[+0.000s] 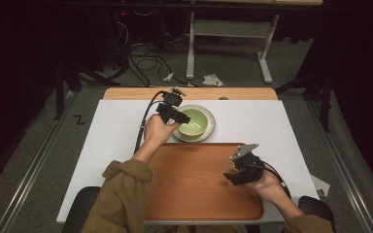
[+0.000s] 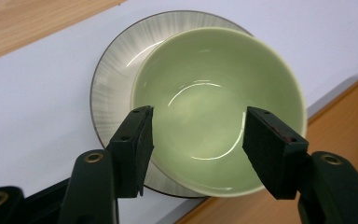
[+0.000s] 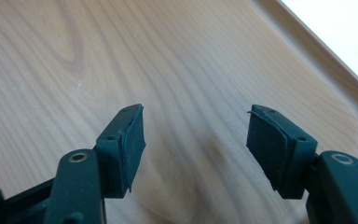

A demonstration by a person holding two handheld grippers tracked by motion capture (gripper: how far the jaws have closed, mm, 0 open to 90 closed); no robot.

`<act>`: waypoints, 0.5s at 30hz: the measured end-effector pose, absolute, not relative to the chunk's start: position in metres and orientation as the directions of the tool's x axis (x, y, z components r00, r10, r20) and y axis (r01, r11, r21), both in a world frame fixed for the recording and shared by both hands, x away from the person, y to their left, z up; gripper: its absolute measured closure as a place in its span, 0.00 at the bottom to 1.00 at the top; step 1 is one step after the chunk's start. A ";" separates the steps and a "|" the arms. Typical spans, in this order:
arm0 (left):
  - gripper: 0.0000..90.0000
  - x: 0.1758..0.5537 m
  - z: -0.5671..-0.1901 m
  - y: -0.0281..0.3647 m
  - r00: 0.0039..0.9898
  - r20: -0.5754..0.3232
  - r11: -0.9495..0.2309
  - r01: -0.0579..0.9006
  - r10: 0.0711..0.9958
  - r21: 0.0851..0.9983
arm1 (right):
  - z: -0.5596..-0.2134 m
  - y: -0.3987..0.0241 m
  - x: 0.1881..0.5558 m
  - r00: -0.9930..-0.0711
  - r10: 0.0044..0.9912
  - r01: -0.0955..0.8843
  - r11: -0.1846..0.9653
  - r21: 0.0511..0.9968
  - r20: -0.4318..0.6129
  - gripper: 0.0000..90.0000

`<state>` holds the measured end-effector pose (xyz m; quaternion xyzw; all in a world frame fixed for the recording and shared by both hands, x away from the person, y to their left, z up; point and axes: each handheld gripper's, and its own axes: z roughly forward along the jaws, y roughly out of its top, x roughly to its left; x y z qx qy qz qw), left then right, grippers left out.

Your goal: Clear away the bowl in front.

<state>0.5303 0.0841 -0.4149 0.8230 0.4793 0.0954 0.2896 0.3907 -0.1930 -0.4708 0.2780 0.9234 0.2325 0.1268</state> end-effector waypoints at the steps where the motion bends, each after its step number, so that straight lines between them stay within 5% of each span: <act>1: 0.48 0.532 -0.417 0.084 0.513 -0.104 -0.374 0.736 0.852 0.564 | -0.470 -0.193 0.391 -0.813 0.572 0.454 0.737 0.501 -0.106 0.41; 15: 0.50 0.549 -0.440 0.088 0.444 -0.118 -0.323 0.786 0.888 0.527 | -0.469 -0.194 0.390 -0.813 0.573 0.452 0.732 0.510 -0.102 0.41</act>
